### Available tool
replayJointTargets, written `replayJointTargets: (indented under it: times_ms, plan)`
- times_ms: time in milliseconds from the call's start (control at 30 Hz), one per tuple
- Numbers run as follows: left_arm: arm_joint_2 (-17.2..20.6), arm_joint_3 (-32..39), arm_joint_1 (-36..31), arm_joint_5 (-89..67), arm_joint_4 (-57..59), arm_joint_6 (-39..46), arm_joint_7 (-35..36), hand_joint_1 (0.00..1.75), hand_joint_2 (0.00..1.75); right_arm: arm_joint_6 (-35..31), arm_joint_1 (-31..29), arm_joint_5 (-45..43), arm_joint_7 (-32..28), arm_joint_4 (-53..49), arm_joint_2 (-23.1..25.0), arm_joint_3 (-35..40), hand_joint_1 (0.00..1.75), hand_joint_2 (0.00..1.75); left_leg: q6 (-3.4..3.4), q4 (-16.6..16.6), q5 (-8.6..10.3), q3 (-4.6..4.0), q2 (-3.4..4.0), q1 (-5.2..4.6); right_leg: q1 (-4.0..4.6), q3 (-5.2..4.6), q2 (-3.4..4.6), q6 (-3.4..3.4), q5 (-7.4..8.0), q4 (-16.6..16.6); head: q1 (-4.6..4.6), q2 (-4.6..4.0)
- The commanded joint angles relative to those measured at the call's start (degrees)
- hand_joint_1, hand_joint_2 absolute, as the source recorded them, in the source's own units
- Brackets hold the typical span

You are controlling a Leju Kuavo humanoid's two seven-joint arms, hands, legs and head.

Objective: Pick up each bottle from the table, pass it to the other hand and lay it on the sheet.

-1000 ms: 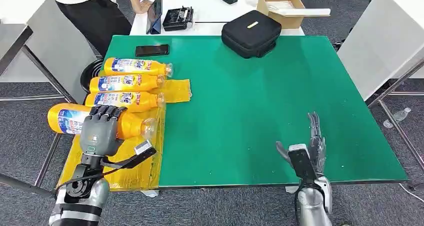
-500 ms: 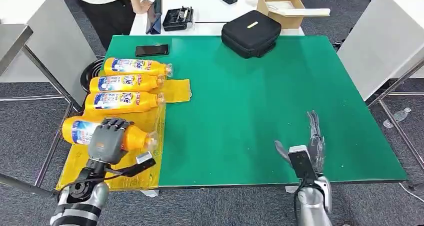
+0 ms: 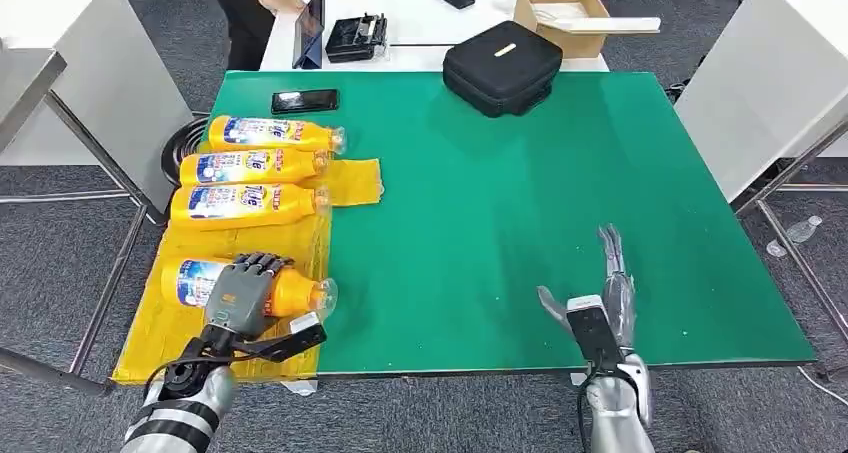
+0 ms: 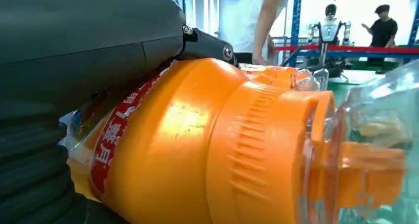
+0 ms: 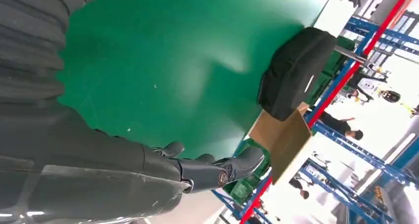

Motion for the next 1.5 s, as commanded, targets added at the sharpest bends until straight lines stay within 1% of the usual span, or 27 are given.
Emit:
replayJointTargets:
  times_ms: [33,133,200,233,300,400,467,533,567,633,733,800,833,900,933,1033,1100,1133,1167,1233,1267,1333,1367,1433,1467,1500]
  plan:
    - [-1.35,-1.00,-2.28,0.31,6.31,-0.72,0.45,0.35,1.75,0.15,-1.34,-0.15,-0.09,3.89,-0.78,0.90,0.00,1.75,0.01,-0.04,-0.01,0.11,0.03,0.01,0.03,0.13,-0.03,-0.11,-0.01,-0.05,0.00,0.00]
    - [-1.26,-0.98,-2.37,0.31,6.45,-0.67,0.45,0.35,1.75,0.15,-1.32,-0.15,-0.09,3.87,-0.70,0.89,0.00,1.75,0.01,-0.05,-0.06,0.25,0.08,0.03,0.07,0.27,-0.03,-0.23,-0.05,-0.08,0.00,0.00]
    - [-1.34,-0.89,-2.59,0.45,7.09,-1.43,0.63,0.10,1.75,0.25,-1.40,-0.15,-0.11,3.95,-0.76,0.90,0.00,1.75,0.00,-0.04,-0.03,0.16,0.06,0.03,0.06,0.17,-0.01,-0.15,-0.02,-0.06,0.00,0.00]
    - [-1.00,-1.60,-3.39,-0.91,9.13,-3.15,1.97,0.17,1.75,0.32,-1.83,-0.12,-0.11,4.46,-1.07,1.03,0.00,1.75,0.00,-0.05,-0.06,0.26,0.10,0.04,0.08,0.26,-0.01,-0.24,-0.04,-0.08,0.00,0.00]
    - [-0.63,-1.99,-4.70,-2.02,12.83,-4.01,3.63,0.00,1.75,0.06,-2.60,-0.68,-0.11,5.56,-1.56,1.46,0.00,1.75,0.00,-0.04,-0.02,0.16,0.07,0.02,0.05,0.16,0.00,-0.15,-0.01,-0.06,0.00,0.00]
    - [-0.24,-1.91,-6.57,-2.02,17.89,-5.94,4.76,0.00,1.75,-0.46,-3.47,-2.09,-0.11,7.22,-2.53,2.76,0.00,1.75,0.01,-0.07,-0.01,0.21,0.08,0.00,0.03,0.21,0.01,-0.16,0.01,-0.08,0.00,0.00]
    - [-0.08,-1.89,-6.51,-2.04,18.01,-5.97,4.77,0.00,1.75,-0.51,-3.47,-2.12,-0.11,7.25,-2.59,2.71,0.00,1.75,0.01,-0.08,-0.01,0.28,0.10,0.02,0.06,0.29,0.02,-0.18,0.03,-0.12,0.00,0.00]
    - [-0.05,-2.00,-7.53,-1.80,19.85,-7.17,4.53,0.00,1.75,-1.49,-3.93,-3.02,-0.11,8.27,-3.44,3.69,0.00,1.75,0.01,-0.06,0.00,0.36,-0.12,0.00,0.03,0.43,-0.18,-0.12,0.01,-0.08,0.00,0.00]
    - [-0.03,-1.96,-7.74,-1.68,20.20,-7.63,4.57,0.00,1.75,-1.56,-4.00,-3.30,-0.11,8.41,-3.60,3.87,0.00,1.75,0.02,-0.12,0.02,0.51,0.06,0.04,0.10,0.56,-0.09,-0.31,0.09,-0.18,0.00,0.00]
    - [0.30,-2.00,-9.00,-1.18,22.22,-11.29,4.93,0.00,1.75,-1.96,-4.82,-4.81,-0.11,9.71,-4.54,4.59,0.00,1.75,0.01,-0.06,0.03,0.46,-0.14,0.01,0.04,0.53,-0.20,-0.14,0.03,-0.10,0.00,0.00]
    - [1.01,-1.40,-10.17,0.47,24.55,-15.77,4.33,0.00,1.75,-2.73,-5.96,-6.44,-0.11,11.70,-6.02,5.96,0.00,1.75,0.03,-0.14,0.18,0.52,-0.08,0.00,0.05,0.59,-0.16,-0.24,0.12,-0.16,0.00,0.00]
    - [1.29,-1.31,-10.14,0.74,24.72,-15.73,3.80,0.00,1.75,-2.76,-6.27,-6.85,-0.11,12.07,-6.41,6.17,0.00,1.75,0.04,-0.12,0.20,0.66,-0.13,-0.03,0.02,0.76,-0.20,-0.18,0.09,-0.13,0.00,0.00]
    - [1.29,-1.31,-10.14,0.74,24.72,-15.73,3.80,0.00,1.75,-2.76,-6.27,-6.85,-0.11,12.07,-6.41,6.17,0.00,1.75,0.03,-0.17,0.28,0.66,-0.04,0.01,0.06,0.74,-0.13,-0.28,0.19,-0.19,0.00,0.00]
    - [1.29,-1.31,-10.14,0.74,24.72,-15.73,3.80,0.00,1.75,-2.76,-6.27,-6.85,-0.11,12.07,-6.41,6.17,0.00,1.75,0.01,-0.15,0.25,0.87,-0.22,-0.04,0.00,0.98,-0.23,-0.19,0.10,-0.13,0.00,0.00]
    - [1.29,-1.31,-10.14,0.74,24.72,-15.73,3.80,0.00,1.75,-2.76,-6.27,-6.85,-0.11,12.07,-6.41,6.17,0.00,1.75,0.00,-0.21,0.29,0.87,-0.05,-0.02,0.04,0.93,-0.11,-0.29,0.21,-0.21,0.00,0.00]
    - [1.29,-1.31,-10.14,0.74,24.72,-15.73,3.80,0.00,1.75,-2.76,-6.27,-6.85,-0.11,12.07,-6.41,6.17,0.00,1.75,-0.01,-0.13,0.25,1.05,-0.26,-0.04,0.01,1.16,-0.26,-0.18,0.09,-0.11,0.00,0.00]
    - [1.29,-1.31,-10.14,0.74,24.72,-15.73,3.80,0.00,1.75,-2.76,-6.27,-6.85,-0.11,12.07,-6.41,6.17,0.00,1.75,-0.02,-0.23,0.33,0.97,-0.03,0.00,0.07,1.03,-0.11,-0.34,0.24,-0.21,0.00,0.00]
    - [1.29,-1.31,-10.14,0.74,24.72,-15.73,3.80,0.00,1.75,-2.76,-6.27,-6.85,-0.11,12.07,-6.41,6.17,0.00,1.75,-0.01,-0.12,0.24,1.12,-0.27,-0.03,0.01,1.23,-0.26,-0.18,0.09,-0.10,0.00,0.00]
    - [1.29,-1.31,-10.14,0.74,24.72,-15.73,3.80,0.00,1.75,-2.76,-6.27,-6.85,-0.11,12.07,-6.41,6.17,0.00,1.75,-0.01,-0.17,0.29,1.06,-0.15,-0.02,0.04,1.15,-0.18,-0.25,0.17,-0.15,0.00,0.00]
    - [1.73,-1.97,-10.41,0.62,25.51,-16.94,3.53,0.00,1.75,-3.74,-6.45,-7.64,-0.11,12.71,-6.98,7.27,0.00,1.75,-0.01,-0.13,0.25,1.13,-0.24,-0.04,0.01,1.23,-0.24,-0.19,0.11,-0.10,0.00,0.00]
    - [2.07,-2.01,-10.40,0.61,25.78,-17.20,3.49,0.00,1.75,-3.71,-6.63,-7.90,-0.11,12.98,-7.15,7.19,0.00,1.75,-0.01,-0.17,0.29,1.06,-0.12,-0.02,0.04,1.13,-0.15,-0.26,0.18,-0.14,0.00,0.00]
    - [2.48,-1.69,-10.82,1.49,26.77,-18.69,3.22,0.00,1.75,-4.01,-7.04,-8.93,-0.11,13.67,-7.82,7.97,0.00,1.75,-0.01,-0.12,0.25,1.14,-0.19,-0.02,0.03,1.24,-0.19,-0.19,0.12,-0.11,0.00,0.00]
    - [2.73,-1.50,-10.90,1.92,27.14,-19.22,2.95,0.00,1.75,-4.29,-7.19,-9.23,-0.11,14.04,-8.14,8.31,0.00,1.75,-0.01,-0.18,0.29,1.10,-0.10,-0.02,0.04,1.16,-0.12,-0.25,0.19,-0.15,0.00,0.00]
    - [3.25,-2.03,-11.42,1.93,28.30,-20.90,2.88,0.00,1.75,-4.80,-7.54,-10.11,-0.11,14.83,-9.00,9.40,0.00,1.75,0.01,-0.11,0.25,1.14,-0.27,-0.04,0.00,1.28,-0.25,-0.17,0.10,-0.08,-0.02,0.00]
    - [3.35,-2.14,-11.46,2.10,28.47,-21.36,2.78,0.00,1.75,-5.07,-7.58,-10.55,-0.11,15.00,-9.25,9.87,0.00,1.75,0.02,-0.20,0.31,1.15,-0.11,-0.06,0.00,1.22,-0.12,-0.23,0.18,-0.16,0.00,0.00]
    - [3.50,-2.32,-11.52,2.14,28.75,-21.95,2.72,0.00,1.75,-5.18,-7.82,-10.77,-0.11,15.32,-9.43,10.22,0.00,1.75,0.01,-0.18,0.29,1.16,-0.11,-0.03,0.02,1.24,-0.11,-0.23,0.17,-0.15,0.00,0.00]
